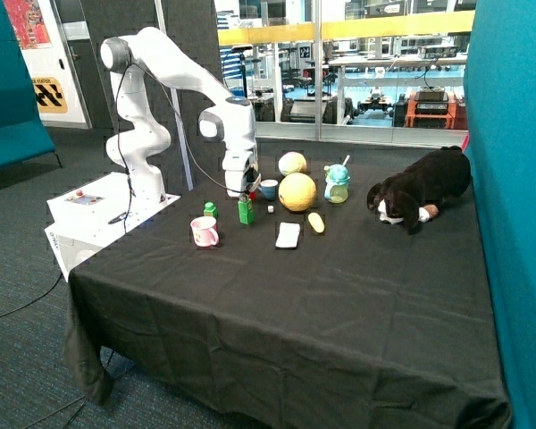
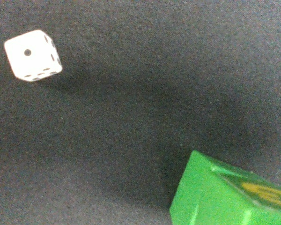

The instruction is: Stack green blocks

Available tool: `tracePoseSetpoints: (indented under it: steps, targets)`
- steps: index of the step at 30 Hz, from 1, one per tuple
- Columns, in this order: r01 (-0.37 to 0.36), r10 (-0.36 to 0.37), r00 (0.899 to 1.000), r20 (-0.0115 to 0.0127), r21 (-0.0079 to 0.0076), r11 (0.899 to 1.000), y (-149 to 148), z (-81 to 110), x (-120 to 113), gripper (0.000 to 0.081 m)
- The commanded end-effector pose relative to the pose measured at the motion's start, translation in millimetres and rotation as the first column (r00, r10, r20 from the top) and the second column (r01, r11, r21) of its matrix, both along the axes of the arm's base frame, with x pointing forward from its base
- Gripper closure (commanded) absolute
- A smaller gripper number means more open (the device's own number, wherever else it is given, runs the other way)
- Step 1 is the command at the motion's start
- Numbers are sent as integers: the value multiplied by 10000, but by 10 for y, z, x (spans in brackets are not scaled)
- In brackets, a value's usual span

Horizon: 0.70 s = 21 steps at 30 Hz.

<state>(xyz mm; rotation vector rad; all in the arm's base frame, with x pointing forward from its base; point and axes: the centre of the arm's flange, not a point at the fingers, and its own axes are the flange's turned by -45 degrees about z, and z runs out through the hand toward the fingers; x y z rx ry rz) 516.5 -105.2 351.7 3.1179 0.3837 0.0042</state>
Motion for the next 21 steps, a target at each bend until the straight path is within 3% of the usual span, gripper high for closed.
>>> tracePoseSetpoints:
  steps: [1,13,21]
  targets:
    - [-84,84,10000,-27,-2,10000,-11,127,-44,0]
    - [-486,486,9988,-27,-2,9988,54,268,-120,0]
    - [-892,892,9960,-27,-2,9960,113,444,-297,0]
